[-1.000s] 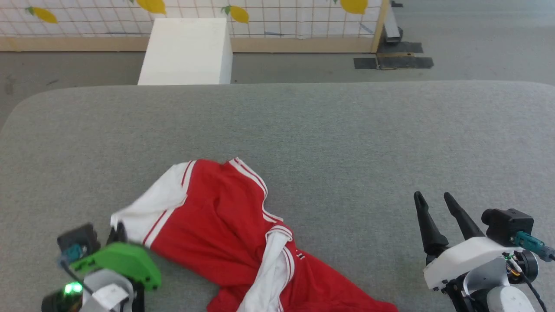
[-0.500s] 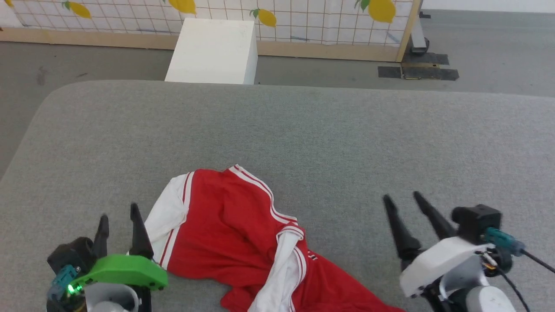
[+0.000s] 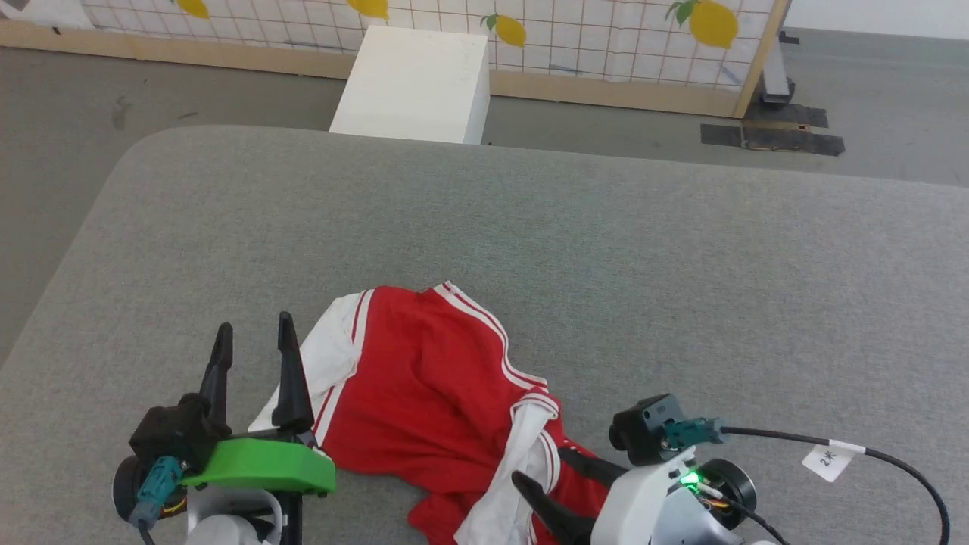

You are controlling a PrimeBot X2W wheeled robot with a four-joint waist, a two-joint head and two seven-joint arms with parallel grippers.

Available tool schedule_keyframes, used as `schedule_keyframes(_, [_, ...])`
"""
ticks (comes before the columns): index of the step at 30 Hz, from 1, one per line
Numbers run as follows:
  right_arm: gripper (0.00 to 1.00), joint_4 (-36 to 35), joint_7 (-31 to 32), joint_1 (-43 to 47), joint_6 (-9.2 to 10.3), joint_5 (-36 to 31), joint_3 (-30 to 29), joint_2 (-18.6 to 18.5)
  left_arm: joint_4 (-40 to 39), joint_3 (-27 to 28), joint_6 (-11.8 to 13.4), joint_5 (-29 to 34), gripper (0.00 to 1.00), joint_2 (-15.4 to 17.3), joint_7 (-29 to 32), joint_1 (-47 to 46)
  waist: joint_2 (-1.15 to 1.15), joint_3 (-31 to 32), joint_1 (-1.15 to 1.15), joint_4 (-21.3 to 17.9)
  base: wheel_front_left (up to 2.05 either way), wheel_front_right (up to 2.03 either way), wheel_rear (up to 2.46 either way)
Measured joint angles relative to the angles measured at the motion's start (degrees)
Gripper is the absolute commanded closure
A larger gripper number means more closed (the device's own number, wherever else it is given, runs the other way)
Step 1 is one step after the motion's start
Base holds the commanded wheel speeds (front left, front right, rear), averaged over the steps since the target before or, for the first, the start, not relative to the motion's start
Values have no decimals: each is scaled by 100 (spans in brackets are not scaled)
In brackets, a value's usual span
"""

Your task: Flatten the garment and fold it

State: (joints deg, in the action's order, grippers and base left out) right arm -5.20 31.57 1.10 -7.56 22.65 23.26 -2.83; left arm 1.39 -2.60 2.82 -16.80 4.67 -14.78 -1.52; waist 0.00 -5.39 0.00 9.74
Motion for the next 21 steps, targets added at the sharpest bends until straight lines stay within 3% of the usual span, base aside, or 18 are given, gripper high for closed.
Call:
schedule_keyframes(6, [0,111,240,-76,0,15,70,-2,183,8,-193,86,0,-127,0,-3,0,-68,0,196,0,0,0])
schedule_keyframes(7, [13,171,238,-125,0,32,77,-1,210,11,-225,97,0,-131,-1,-4,0,-87,0,232,0,0,0])
schedule_keyframes(8, [51,236,233,-180,0,26,78,0,236,12,-233,97,0,-134,0,-7,0,-107,0,266,0,0,0])
schedule_keyframes(9, [58,297,218,-229,0,16,77,-2,259,8,-234,97,0,-136,0,-8,0,-124,0,290,0,0,0])
schedule_keyframes(11, [100,432,160,-340,0,12,66,-1,322,2,-236,103,0,-142,0,-9,0,-163,0,341,0,0,0])
schedule_keyframes(17, [100,690,-215,-572,0,13,-185,0,423,-77,-247,52,0,-148,0,-8,0,-170,0,377,0,0,0])
schedule_keyframes(21, [100,693,-343,-679,0,-151,-768,3,466,-105,-224,51,0,-151,0,-8,0,-112,0,332,0,0,0])
